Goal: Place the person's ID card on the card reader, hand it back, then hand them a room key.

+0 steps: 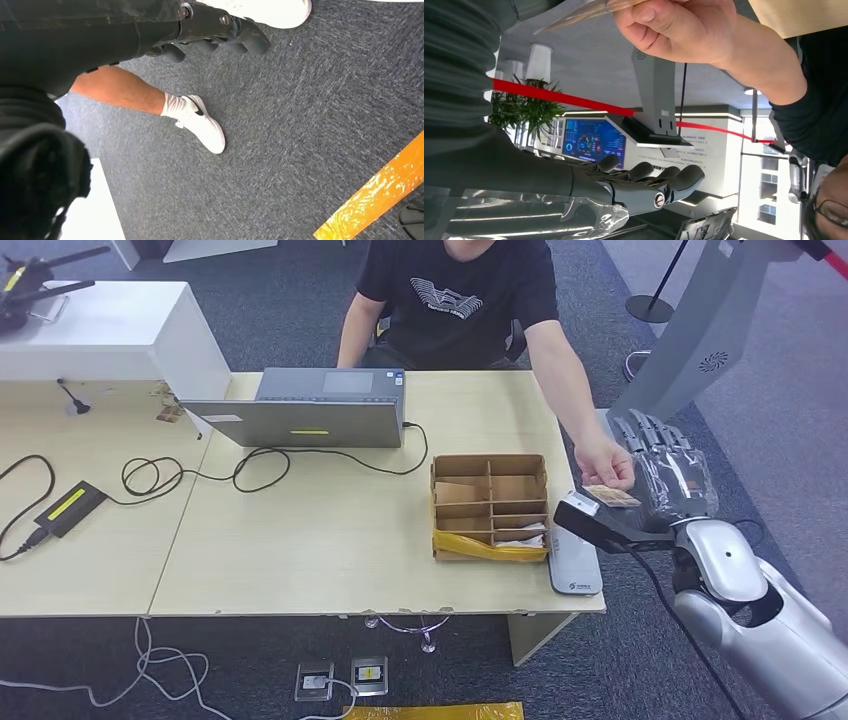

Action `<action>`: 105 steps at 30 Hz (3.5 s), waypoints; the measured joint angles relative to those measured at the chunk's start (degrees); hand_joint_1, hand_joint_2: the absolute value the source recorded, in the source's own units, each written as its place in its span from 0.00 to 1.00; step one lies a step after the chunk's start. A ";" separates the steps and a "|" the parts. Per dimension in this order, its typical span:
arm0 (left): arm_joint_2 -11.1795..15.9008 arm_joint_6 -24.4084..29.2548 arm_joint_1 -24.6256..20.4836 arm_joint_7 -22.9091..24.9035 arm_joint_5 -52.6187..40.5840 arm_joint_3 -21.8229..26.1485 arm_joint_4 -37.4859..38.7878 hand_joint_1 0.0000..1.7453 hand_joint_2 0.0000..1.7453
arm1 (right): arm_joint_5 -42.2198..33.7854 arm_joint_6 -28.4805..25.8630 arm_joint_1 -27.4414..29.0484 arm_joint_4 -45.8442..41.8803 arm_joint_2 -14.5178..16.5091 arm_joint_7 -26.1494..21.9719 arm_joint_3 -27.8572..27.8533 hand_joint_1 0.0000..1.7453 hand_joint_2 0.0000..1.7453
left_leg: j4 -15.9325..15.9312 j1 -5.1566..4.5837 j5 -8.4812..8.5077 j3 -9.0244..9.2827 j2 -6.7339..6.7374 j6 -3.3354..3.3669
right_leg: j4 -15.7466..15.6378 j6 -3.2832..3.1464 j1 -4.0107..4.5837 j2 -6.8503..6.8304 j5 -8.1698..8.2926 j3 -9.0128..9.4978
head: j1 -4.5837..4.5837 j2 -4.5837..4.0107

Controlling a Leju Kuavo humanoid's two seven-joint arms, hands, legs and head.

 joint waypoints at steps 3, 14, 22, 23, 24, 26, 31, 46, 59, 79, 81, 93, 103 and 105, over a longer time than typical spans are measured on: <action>0.02 -0.09 -0.01 0.00 -0.05 -0.29 -0.01 0.00 0.00 | -0.04 0.01 -0.51 0.56 0.51 -0.32 0.67 0.00 1.00 | 0.00 0.00 0.00 0.00 -0.01 0.00 | 0.00 0.00 0.00 -0.01 0.00 0.00 | 0.00 0.01; 0.10 -0.32 0.00 0.00 0.61 -0.54 -0.01 0.00 0.00 | -1.15 0.95 -1.55 2.35 1.98 0.04 1.92 1.00 1.00 | 0.00 0.00 0.00 0.00 -0.01 0.00 | 0.00 0.00 0.00 0.00 0.00 0.00 | 0.01 0.01; 0.19 -0.32 0.01 0.00 1.10 -0.54 -0.02 0.00 0.00 | -2.26 1.69 -1.66 3.21 2.25 1.36 1.93 1.00 1.00 | 0.00 0.00 0.00 0.02 0.00 0.00 | 0.00 0.00 0.00 0.01 0.00 -0.01 | 0.01 0.00; 0.19 -0.33 0.01 -0.02 1.04 -0.55 -0.01 0.00 0.00 | -2.32 1.70 -1.66 3.28 2.25 1.39 1.92 1.00 1.00 | 0.00 0.00 0.00 0.02 0.00 0.00 | 0.00 0.00 0.00 0.00 0.00 -0.01 | 0.01 0.00; 0.20 -0.35 0.01 -0.08 0.98 -0.57 -0.01 0.00 0.00 | -2.38 1.73 -1.66 3.35 2.25 1.40 1.92 1.00 1.00 | 0.00 0.00 0.00 0.02 0.00 0.00 | -0.01 0.00 0.00 0.00 0.00 -0.01 | 0.01 0.00; 0.20 -0.36 0.01 -0.30 0.92 -0.62 -0.01 0.00 0.00 | -2.51 1.82 -1.65 3.48 2.25 1.42 1.92 1.00 1.00 | 0.01 0.00 0.00 0.02 0.00 0.00 | -0.01 0.00 0.00 0.01 0.00 -0.01 | 0.00 0.00; 0.22 -0.61 0.01 -0.75 0.72 -0.80 -0.01 0.00 0.00 | -2.56 2.70 -1.65 3.65 2.27 1.56 1.93 1.00 1.00 | 0.01 0.00 0.00 0.02 0.00 0.00 | 0.00 0.00 0.00 0.01 0.00 0.00 | 0.01 -0.01; 0.59 -2.41 0.00 -2.17 -2.18 -2.71 -0.02 0.00 0.00 | -1.90 4.52 -1.62 4.55 3.66 1.32 1.94 1.00 1.00 | 0.01 0.00 0.00 0.02 0.00 0.00 | -0.01 0.00 0.00 0.01 0.00 -0.01 | 0.01 0.00; 1.16 -3.43 -0.01 -3.04 -3.85 -5.21 -0.04 0.00 0.00 | -2.19 3.75 -0.86 7.13 4.60 -0.10 1.97 1.00 1.00 | 0.01 0.00 0.00 0.02 0.00 0.00 | -0.01 0.00 0.00 0.01 0.00 -0.01 | 0.01 0.00; 2.48 -4.91 -0.03 -7.82 -8.23 -11.79 -0.21 0.00 0.00 | -6.26 0.75 0.80 11.89 5.96 -0.97 2.72 1.00 1.00 | 0.01 -0.01 0.00 0.04 0.00 0.00 | -0.01 0.00 -0.01 0.01 0.00 -0.02 | 0.00 0.01; 2.55 -4.57 -0.01 -7.82 -7.42 -11.97 -0.21 0.00 0.00 | -7.36 -0.33 1.71 12.13 5.65 -0.29 2.85 1.00 1.00 | 0.01 -0.01 0.00 0.04 0.00 0.00 | -0.01 0.00 -0.01 0.01 0.00 -0.02 | 0.00 0.00; 2.87 -3.93 0.09 -8.46 -7.60 -13.95 -0.21 0.00 0.00 | -9.75 -1.55 5.71 13.33 3.44 0.79 3.87 1.00 1.00 | 0.01 -0.01 0.00 0.06 0.08 0.00 | -0.02 0.00 -0.01 0.03 0.00 -0.04 | -0.01 0.00; 3.01 -3.31 0.11 -9.59 -7.70 -15.84 -0.23 0.00 0.00 | -11.24 -2.58 8.78 14.20 2.17 1.33 3.88 1.00 1.00 | 0.01 -0.01 0.00 0.05 0.09 0.00 | -0.02 0.00 -0.01 0.04 0.00 -0.03 | 0.01 0.00; 3.03 -3.04 0.11 -9.87 -7.67 -16.13 -0.23 0.00 0.00 | -11.50 -2.63 9.45 14.39 2.18 1.01 3.88 1.00 1.00 | 0.01 -0.01 0.00 0.05 0.09 0.00 | -0.02 0.00 -0.01 0.04 0.00 -0.03 | 0.01 0.00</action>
